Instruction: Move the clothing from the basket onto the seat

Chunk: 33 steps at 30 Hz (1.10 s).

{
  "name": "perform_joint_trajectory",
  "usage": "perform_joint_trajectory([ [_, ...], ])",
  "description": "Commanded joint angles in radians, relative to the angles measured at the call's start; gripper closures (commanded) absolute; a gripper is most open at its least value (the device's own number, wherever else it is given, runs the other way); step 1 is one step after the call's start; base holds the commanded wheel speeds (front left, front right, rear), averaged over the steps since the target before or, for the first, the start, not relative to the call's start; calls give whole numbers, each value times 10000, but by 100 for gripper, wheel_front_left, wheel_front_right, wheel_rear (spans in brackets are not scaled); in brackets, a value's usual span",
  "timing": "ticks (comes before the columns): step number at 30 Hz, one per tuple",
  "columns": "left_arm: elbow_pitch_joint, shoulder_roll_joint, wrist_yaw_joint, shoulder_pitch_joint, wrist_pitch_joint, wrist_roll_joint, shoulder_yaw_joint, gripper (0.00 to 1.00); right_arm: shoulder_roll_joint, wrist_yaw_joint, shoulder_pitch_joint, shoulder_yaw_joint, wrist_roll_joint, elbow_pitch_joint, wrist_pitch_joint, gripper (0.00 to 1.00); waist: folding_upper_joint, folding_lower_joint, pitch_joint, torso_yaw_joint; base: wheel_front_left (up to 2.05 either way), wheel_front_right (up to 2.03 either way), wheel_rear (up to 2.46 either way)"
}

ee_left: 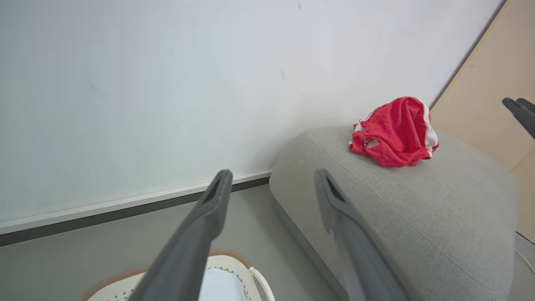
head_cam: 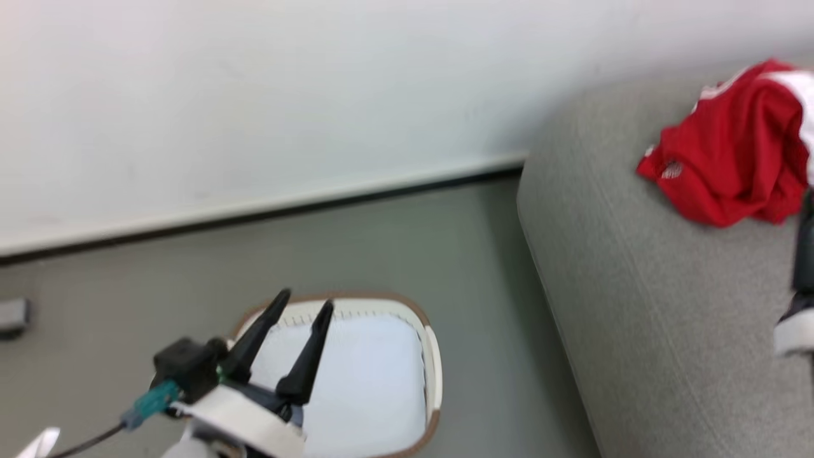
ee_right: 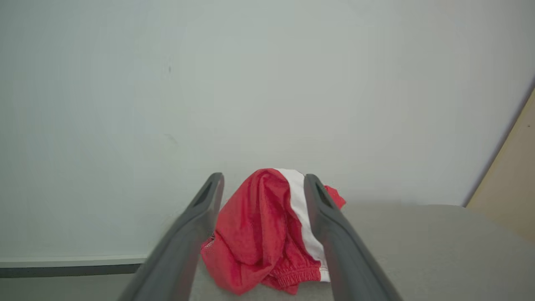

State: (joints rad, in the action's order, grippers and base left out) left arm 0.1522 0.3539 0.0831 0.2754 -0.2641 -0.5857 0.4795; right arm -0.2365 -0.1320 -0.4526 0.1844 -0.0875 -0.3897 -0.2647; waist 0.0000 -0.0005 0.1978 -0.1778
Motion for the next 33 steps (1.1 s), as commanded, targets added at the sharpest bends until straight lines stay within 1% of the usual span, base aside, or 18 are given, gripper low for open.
perform_joint_trajectory([
  [1,111,-171,50,-533,-2,276,-493,0,300,25,679,-10,141,375,8,0,0,5,-1011,397,0,0,0],
  [4,315,-528,110,-1185,-3,639,-1324,0,815,25,1665,-184,184,818,8,0,0,5,-1466,634,0,0,0],
  [6,459,-684,135,-1543,-3,938,-1861,0,1040,25,2129,-289,156,1058,6,0,0,5,-1684,754,0,0,0],
  [7,459,-684,135,-1543,-3,938,-1861,0,1040,25,2129,-289,156,1058,6,0,0,5,-1684,754,0,0,0],
  [8,546,-753,152,-1737,-3,1146,-2117,0,1175,25,2365,-377,176,1179,6,0,0,5,-1790,797,0,0,0],
  [11,658,-1111,194,-2177,-4,1546,-2860,0,1496,25,3085,-862,102,1269,7,0,0,5,-1977,921,0,0,0],
  [16,750,-1699,282,-2853,-4,2320,-4003,0,1795,25,4052,-1387,-35,1220,7,0,0,5,-2294,1065,0,0,0],
  [21,682,-2255,339,-3390,-4,3022,-4998,0,1862,25,4683,-1700,-352,877,5,0,0,5,-2503,1146,0,0,0],
  [23,702,-2356,384,-3584,-5,3303,-5211,0,1847,25,4796,-1845,-573,677,5,0,0,5,-2598,1177,0,0,0],
  [26,686,-2544,413,-3770,-5,3575,-5462,0,1855,25,4819,-2097,-602,431,5,0,0,5,-2709,1221,0,0,0],
  [33,695,-2785,477,-3862,-5,3762,-5573,0,1845,25,4631,-2065,-700,332,5,0,0,5,-2816,1320,0,0,0],
])
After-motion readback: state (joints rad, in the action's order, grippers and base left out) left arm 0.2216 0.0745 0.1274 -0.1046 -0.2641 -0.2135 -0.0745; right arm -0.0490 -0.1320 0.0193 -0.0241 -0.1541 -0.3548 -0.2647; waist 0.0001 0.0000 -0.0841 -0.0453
